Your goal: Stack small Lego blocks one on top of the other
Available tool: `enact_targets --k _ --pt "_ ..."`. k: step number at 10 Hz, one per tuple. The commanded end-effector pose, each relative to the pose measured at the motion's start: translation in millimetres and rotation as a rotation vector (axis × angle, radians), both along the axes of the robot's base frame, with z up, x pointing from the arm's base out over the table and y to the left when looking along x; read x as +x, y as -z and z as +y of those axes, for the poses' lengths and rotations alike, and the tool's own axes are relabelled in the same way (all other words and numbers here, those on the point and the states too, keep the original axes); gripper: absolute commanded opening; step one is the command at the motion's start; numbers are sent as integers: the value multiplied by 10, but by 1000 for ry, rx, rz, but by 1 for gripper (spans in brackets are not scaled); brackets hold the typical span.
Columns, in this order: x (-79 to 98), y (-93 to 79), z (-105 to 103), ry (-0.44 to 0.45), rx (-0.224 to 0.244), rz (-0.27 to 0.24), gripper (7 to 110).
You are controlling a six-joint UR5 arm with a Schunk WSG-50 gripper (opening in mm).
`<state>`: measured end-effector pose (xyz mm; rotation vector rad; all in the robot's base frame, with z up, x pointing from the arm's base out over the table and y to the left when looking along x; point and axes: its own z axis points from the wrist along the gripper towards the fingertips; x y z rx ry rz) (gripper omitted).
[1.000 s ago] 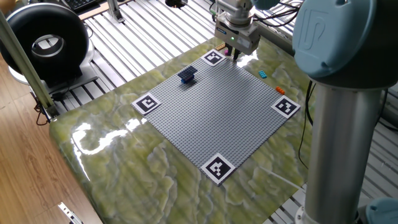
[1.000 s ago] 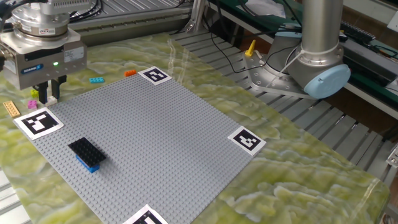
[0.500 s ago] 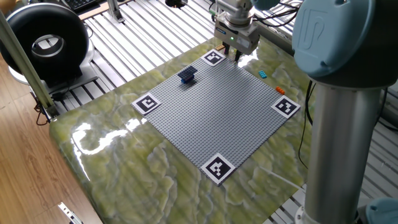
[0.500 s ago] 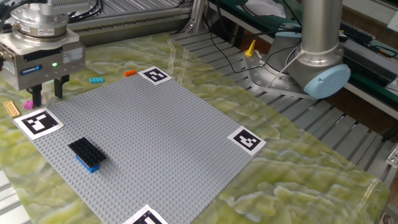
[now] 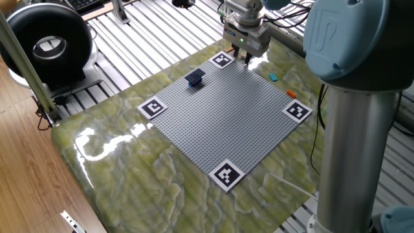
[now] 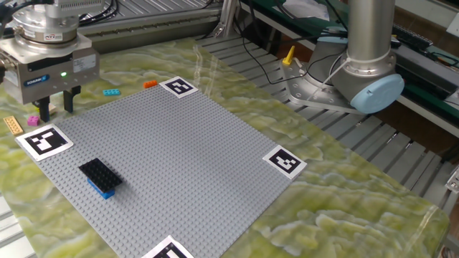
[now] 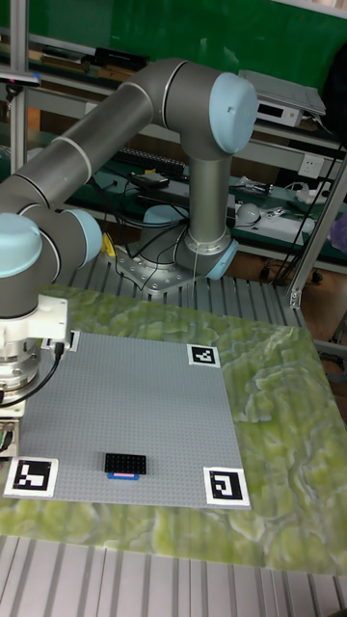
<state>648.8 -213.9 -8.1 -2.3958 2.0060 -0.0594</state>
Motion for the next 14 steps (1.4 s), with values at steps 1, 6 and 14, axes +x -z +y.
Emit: enact_targets --k 1,6,14 --pt "-70 -69 -136 6 -10 19 22" --pt "-133 -185 -243 20 -23 43 22" --pt "-152 -138 -227 69 4 58 22"
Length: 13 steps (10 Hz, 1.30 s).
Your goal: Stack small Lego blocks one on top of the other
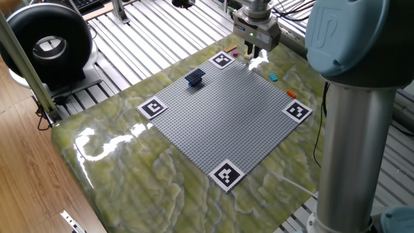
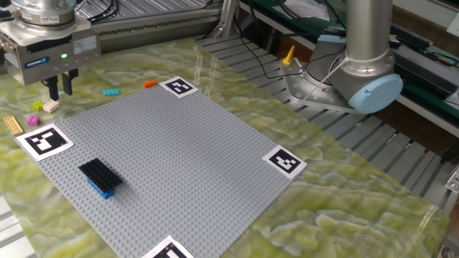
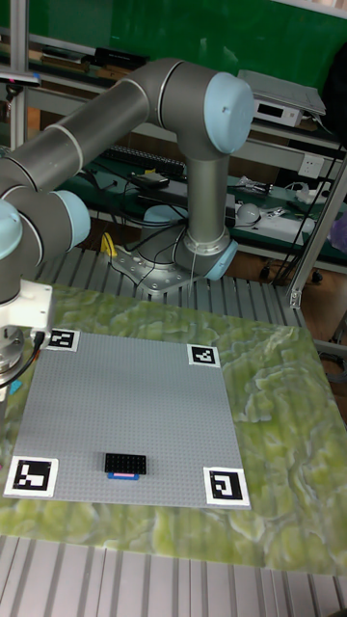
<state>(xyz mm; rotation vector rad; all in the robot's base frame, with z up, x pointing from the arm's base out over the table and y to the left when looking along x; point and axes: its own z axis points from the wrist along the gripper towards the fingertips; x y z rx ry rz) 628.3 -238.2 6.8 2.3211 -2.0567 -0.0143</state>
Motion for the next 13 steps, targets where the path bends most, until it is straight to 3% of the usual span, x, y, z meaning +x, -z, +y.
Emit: enact_targets --k 1,4,8,11,13 --pt "87 56 62 1 40 -11 22" --pt "97 89 43 8 36 -5 22" --pt "-38 113 92 52 63 34 22" --pt "-109 131 70 77 59 52 22" --pt "-262 119 140 133 86 101 22"
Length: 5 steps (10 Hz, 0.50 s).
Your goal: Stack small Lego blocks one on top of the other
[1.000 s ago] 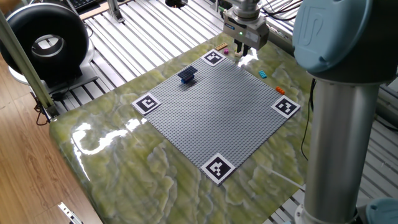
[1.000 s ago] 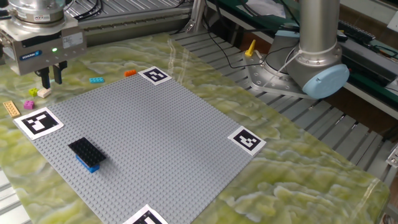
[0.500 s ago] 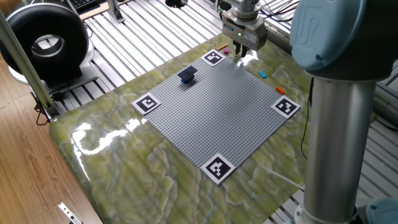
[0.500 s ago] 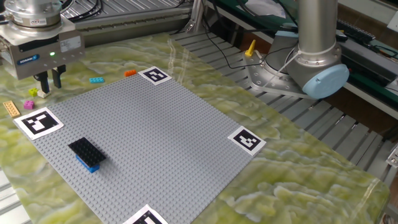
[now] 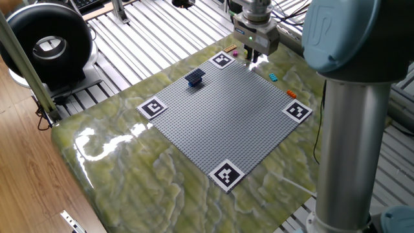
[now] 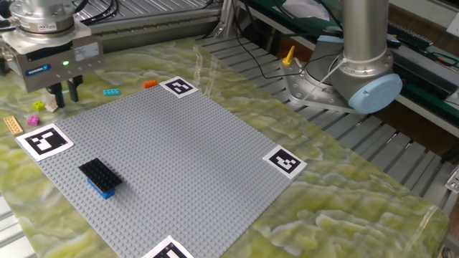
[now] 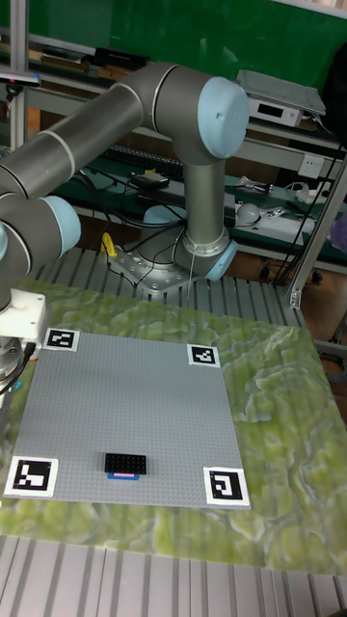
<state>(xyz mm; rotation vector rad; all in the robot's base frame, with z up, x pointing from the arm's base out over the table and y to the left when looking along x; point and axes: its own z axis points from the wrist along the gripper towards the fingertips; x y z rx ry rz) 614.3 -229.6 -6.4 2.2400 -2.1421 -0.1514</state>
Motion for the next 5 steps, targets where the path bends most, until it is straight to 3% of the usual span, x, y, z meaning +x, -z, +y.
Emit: enact_targets --k 1,2,3,5 --pt "-200 -36 141 81 55 69 22" --pt "-256 -70 207 106 72 89 22" --pt "-300 -104 195 129 58 98 22" --pt "-152 -124 9 95 -19 44 22"
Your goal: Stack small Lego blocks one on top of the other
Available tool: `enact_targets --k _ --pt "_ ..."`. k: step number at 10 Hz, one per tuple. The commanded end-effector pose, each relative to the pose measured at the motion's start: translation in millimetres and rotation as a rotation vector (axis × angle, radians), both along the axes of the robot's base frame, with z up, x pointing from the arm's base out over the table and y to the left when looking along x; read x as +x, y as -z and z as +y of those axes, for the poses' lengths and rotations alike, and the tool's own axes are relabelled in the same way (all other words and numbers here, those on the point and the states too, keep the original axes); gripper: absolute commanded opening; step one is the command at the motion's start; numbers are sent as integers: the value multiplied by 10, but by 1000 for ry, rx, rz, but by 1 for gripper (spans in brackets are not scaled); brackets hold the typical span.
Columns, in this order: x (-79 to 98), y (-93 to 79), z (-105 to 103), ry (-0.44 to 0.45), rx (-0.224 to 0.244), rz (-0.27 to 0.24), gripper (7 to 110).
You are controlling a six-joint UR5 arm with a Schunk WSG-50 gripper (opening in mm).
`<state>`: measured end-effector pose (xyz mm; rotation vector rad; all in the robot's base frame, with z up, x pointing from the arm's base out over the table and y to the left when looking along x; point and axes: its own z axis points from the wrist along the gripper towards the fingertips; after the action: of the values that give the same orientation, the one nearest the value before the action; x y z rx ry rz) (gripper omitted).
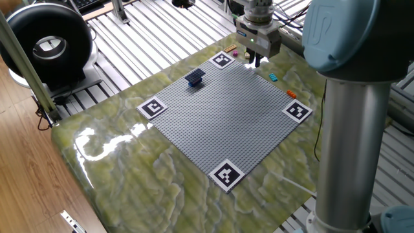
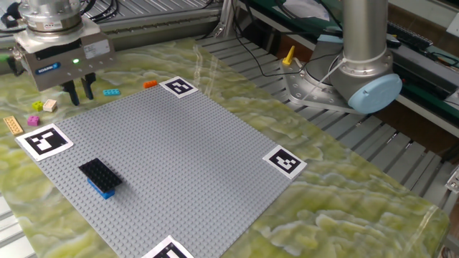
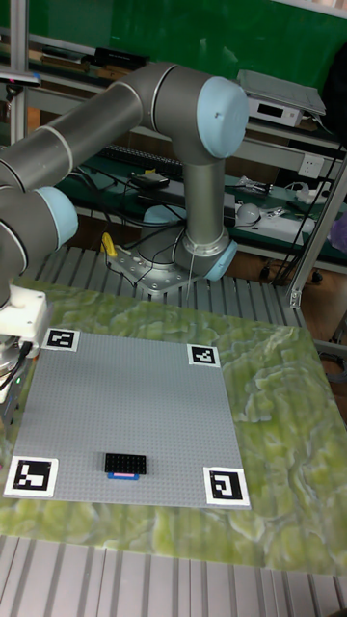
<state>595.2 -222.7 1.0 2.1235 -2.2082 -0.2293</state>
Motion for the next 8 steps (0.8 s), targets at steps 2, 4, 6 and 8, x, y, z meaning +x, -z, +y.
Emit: enact_targets --k 2,4,6,8 --pt "315 -64 -177 -5 -75 -114 22" --pt "486 -65 -159 48 -70 -181 22" --pt "467 -75 -196 73 -76 -175 44" --pt "318 -71 -217 109 -66 -120 44"
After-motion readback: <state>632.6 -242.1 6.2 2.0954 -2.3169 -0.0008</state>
